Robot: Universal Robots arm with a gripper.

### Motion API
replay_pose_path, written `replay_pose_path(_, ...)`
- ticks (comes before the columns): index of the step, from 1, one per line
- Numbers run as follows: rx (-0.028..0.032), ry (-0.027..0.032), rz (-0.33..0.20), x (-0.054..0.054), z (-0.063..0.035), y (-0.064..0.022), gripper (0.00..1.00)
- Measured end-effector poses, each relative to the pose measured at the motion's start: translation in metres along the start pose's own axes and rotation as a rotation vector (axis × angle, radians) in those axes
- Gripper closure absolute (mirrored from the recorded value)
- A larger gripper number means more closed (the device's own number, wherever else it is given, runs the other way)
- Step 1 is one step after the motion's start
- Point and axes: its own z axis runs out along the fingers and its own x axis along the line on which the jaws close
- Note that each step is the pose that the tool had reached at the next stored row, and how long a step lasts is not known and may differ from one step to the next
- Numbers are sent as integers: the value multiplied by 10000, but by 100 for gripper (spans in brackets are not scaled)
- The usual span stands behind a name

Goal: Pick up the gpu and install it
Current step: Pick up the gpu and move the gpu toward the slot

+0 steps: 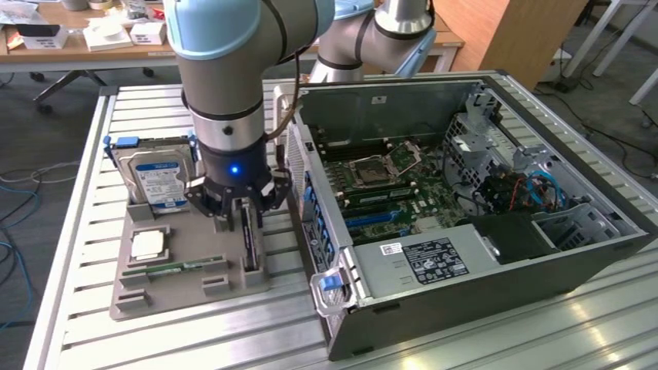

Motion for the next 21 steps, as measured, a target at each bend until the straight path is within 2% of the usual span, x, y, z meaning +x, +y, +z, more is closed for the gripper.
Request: replay_pose_path(21, -1, 0, 0, 12, 52, -2, 53)
